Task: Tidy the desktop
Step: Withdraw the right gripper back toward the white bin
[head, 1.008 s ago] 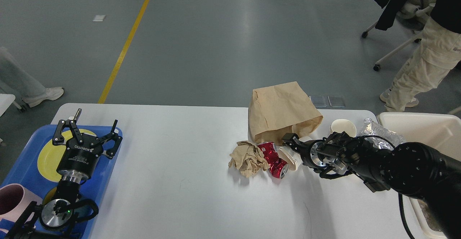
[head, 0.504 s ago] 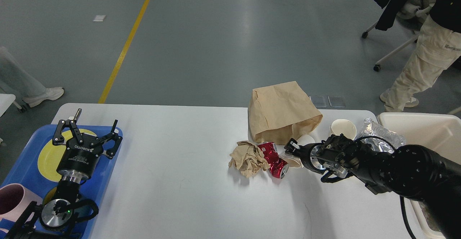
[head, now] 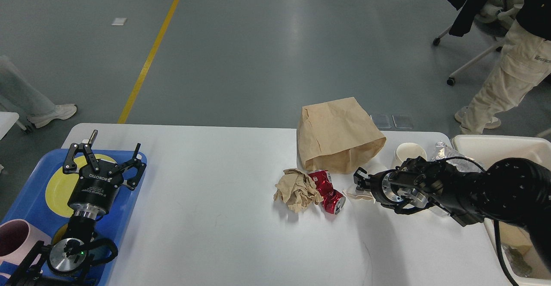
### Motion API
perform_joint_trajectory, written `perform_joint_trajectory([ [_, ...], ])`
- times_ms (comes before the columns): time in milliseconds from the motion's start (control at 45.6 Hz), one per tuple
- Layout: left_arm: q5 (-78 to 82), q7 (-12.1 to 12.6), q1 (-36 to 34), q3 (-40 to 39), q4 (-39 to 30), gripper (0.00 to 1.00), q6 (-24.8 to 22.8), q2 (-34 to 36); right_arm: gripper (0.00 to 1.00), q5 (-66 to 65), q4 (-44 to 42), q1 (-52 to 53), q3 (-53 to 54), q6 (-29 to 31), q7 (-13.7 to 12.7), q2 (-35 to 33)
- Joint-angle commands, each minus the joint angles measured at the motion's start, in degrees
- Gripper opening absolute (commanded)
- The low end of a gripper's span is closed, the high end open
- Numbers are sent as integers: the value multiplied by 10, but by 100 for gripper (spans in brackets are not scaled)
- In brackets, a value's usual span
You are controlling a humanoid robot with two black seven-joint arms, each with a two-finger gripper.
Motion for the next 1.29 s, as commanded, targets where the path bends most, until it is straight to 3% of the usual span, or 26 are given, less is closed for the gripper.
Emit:
perform_joint_trajectory([
  [0,0,0,0,0,0,97,0,0,0,0,33,20,-1,8,-2,-20],
  [110,0,1,0,0,0,97,0,0,0,-6,104,70,-13,11,-5,-44],
  [197,0,1,0,1,0,96,0,0,0,-21,172,130,-47,12,-27,-52],
  [307,0,1,0,1,0,97,0,0,0,-29,267,219,-99,22,-29,-71],
  [548,0,1,0,1,0,97,0,0,0,-31,495,507,-229,137,-29,-73],
  [767,0,1,0,1,0,97,0,0,0,-31,581,661,-296,257,-30,-74],
  [899,0,0,0,0,0,97,0,0,0,-36,630,725,-345,269,-26,-71],
  [986,0,0,0,0,0,97,0,0,0,-53,631,737,-378,275,2,-71],
  [1096,0,0,0,1,0,97,0,0,0,-70,631,737,-426,276,90,-68],
  [1140,0,0,0,0,0,97,0,0,0,-79,631,737,-446,273,114,-70],
  [1271,0,0,0,1,0,97,0,0,0,-89,616,728,-482,243,120,-108],
])
